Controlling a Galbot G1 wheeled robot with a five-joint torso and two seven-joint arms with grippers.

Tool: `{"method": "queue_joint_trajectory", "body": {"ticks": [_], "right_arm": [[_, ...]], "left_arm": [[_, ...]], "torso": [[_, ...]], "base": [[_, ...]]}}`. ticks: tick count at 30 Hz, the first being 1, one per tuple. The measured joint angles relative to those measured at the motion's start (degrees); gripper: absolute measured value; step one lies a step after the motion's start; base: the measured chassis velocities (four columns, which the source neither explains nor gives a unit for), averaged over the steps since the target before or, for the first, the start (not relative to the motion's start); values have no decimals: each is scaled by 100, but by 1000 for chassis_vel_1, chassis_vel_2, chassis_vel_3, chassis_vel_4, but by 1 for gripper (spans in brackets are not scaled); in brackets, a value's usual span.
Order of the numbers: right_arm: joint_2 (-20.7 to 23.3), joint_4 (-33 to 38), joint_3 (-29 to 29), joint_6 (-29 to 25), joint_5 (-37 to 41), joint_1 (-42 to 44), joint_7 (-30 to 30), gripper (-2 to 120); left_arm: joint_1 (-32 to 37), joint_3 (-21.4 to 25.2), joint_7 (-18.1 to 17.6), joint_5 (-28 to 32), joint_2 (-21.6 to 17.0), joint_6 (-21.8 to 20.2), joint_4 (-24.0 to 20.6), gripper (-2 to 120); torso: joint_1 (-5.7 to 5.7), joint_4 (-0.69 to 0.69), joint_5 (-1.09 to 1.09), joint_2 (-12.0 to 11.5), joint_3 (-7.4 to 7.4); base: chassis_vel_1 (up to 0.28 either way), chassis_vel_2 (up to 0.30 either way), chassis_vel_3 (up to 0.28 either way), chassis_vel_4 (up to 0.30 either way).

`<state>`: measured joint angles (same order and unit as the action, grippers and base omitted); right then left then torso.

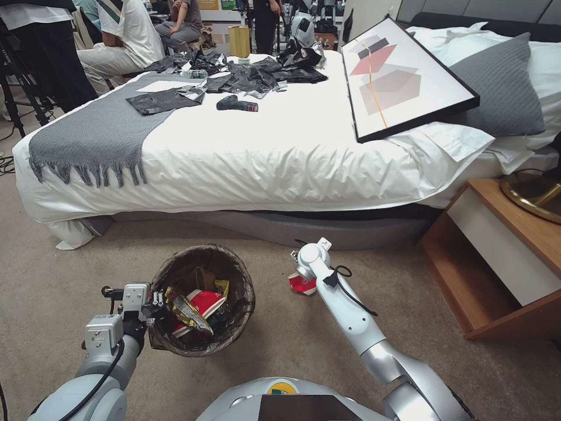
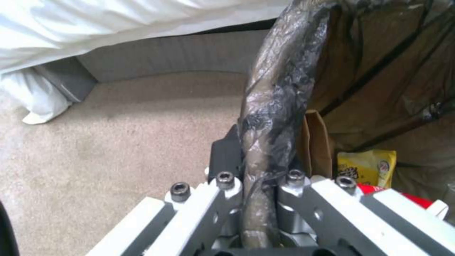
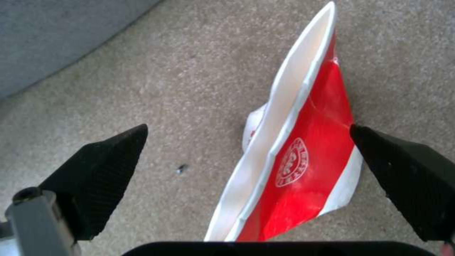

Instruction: Pick up the trash bin, then pick up the garbage from the floor and place it into the trash bin.

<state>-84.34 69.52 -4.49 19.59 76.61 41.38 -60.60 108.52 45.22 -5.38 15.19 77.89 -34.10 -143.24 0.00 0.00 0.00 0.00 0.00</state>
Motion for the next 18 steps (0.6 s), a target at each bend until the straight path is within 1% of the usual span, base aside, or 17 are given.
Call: {"method": "queue_joint_trajectory", "body": {"ticks": [5,11,18], "right_arm": [[-15,-127,3,-6,-78,-15,25,100],[-118,-459,-13,-52,-280,-66,79,100],[-129,-533,-17,-88,-381,-28,81,100]], "left_arm": [[-3,-8,1,-1,-2,0,0,2],[-6,-5,4,16,-21,0,0,2],[-42,-7,3,70,-60,-18,0,2]], "torso": [[0,0,0,0,0],[0,0,0,0,0],[0,0,0,0,0]], "base": [[0,0,0,0],[0,0,0,0],[0,0,0,0]]}}
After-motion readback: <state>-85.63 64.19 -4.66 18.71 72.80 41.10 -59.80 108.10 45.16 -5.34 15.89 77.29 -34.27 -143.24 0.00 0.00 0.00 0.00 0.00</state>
